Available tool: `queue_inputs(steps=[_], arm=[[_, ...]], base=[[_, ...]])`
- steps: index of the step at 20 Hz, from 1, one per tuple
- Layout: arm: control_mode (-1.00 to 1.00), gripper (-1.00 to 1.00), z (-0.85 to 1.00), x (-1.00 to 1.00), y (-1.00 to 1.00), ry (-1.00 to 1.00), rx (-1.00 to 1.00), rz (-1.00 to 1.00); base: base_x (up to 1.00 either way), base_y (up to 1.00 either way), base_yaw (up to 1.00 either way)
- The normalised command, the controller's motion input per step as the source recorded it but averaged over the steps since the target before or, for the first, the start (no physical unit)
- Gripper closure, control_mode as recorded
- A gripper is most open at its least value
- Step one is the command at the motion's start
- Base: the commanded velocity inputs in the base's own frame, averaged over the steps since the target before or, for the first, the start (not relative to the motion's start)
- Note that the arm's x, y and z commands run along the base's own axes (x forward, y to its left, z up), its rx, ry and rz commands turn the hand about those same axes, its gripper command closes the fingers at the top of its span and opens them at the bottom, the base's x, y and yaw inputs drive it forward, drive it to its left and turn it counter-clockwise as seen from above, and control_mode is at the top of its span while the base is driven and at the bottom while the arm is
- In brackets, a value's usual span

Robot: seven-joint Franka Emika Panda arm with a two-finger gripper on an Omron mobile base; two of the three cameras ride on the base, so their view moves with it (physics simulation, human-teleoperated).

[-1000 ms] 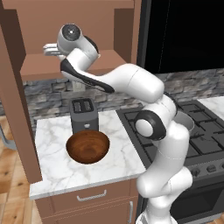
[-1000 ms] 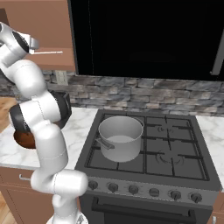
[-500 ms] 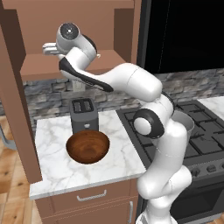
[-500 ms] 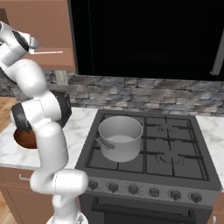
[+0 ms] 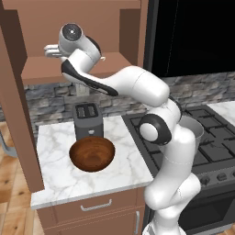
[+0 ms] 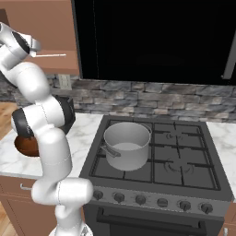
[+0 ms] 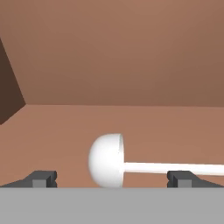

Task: Open the cabinet and move the ladle to the pot. Then close the cabinet.

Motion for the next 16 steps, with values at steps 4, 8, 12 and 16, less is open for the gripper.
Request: queue_inputs(steps=[4,8,12,16], arm=[[-1.00,-1.00,-0.06,0.00,0.00,0.00,0.00,0.00],[-1.00,-1.00,-0.07,0.02,0.00,0.00,0.00,0.00],[-1.00,-1.00,-0.07,0.07,0.00,0.00,0.00,0.00],[-1.00,-1.00,-0.06,0.18,0.00,0.00,0.00,0.00]], base=[[0.00,0.00,0.00],[0.00,0.00,0.00],[0.00,0.00,0.00],[0.00,0.00,0.00]])
